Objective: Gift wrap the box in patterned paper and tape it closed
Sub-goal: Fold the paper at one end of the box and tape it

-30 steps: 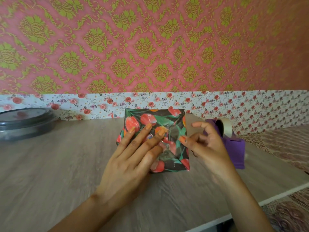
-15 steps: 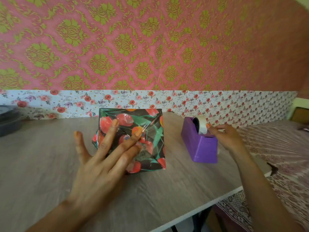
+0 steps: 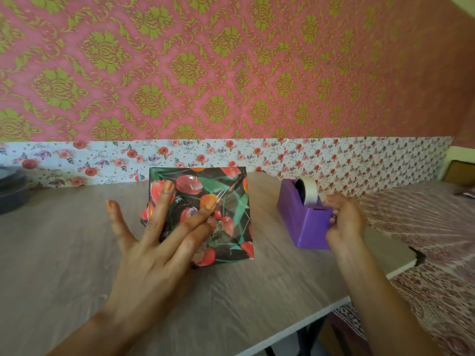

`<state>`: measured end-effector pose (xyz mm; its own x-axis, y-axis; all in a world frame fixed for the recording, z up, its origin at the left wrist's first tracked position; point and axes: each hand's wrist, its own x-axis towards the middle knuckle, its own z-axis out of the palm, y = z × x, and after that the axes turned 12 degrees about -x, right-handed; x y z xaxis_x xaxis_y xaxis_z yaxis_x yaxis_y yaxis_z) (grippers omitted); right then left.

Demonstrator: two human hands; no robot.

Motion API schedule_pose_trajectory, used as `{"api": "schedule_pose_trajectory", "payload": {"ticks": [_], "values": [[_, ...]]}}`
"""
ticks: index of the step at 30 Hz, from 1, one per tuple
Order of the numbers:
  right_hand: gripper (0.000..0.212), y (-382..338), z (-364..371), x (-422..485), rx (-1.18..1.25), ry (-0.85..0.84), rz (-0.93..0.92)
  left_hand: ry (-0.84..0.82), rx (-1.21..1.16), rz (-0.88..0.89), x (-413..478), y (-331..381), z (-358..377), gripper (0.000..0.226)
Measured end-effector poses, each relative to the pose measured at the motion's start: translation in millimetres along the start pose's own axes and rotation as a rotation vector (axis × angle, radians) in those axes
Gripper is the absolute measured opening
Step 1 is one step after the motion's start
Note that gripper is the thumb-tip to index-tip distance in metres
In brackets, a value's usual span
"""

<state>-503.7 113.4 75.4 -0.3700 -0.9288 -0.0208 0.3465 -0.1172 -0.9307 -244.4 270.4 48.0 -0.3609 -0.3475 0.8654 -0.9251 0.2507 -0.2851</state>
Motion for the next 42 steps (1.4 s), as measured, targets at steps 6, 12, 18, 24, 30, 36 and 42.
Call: {"api": "schedule_pose_trajectory", "payload": {"ticks": [6,12,18,24,30,36,42], "values": [[0.023,33.0,-19.7,-15.5,-0.075,0.016,-0.035,-0.005,0.014,-0.004,0.3,-0.6,0.2,0.064],[0.01,29.1,-26.1,-19.9,-0.235,-0.059,0.102,0.005,0.012,-0.02,-0.3,1.2,-1.2,0.065],[0.018,33.3,-15.4,-17.1,-0.028,-0.143,0.267,-0.04,-0.167,-0.094,0.7,-0.3,-1.2,0.076],[0.02,38.7,-14.6,-22.1,-0.05,-0.124,0.201,0.003,-0.354,-0.124,0.9,1.1,-0.7,0.063],[0.029,37.5,0.0,-31.2,0.043,-0.089,0.21,0.036,-0.351,-0.123,-2.3,-1.3,1.0,0.044],[0.028,51.8,9.2,-56.2,0.098,-0.077,0.091,0.03,-0.346,-0.117,-0.6,-0.9,0.0,0.075],[0.007,-2.7,37.2,-94.9,0.058,-0.545,-0.571,-0.003,-0.267,-0.149,0.0,0.4,-2.8,0.073]]}}
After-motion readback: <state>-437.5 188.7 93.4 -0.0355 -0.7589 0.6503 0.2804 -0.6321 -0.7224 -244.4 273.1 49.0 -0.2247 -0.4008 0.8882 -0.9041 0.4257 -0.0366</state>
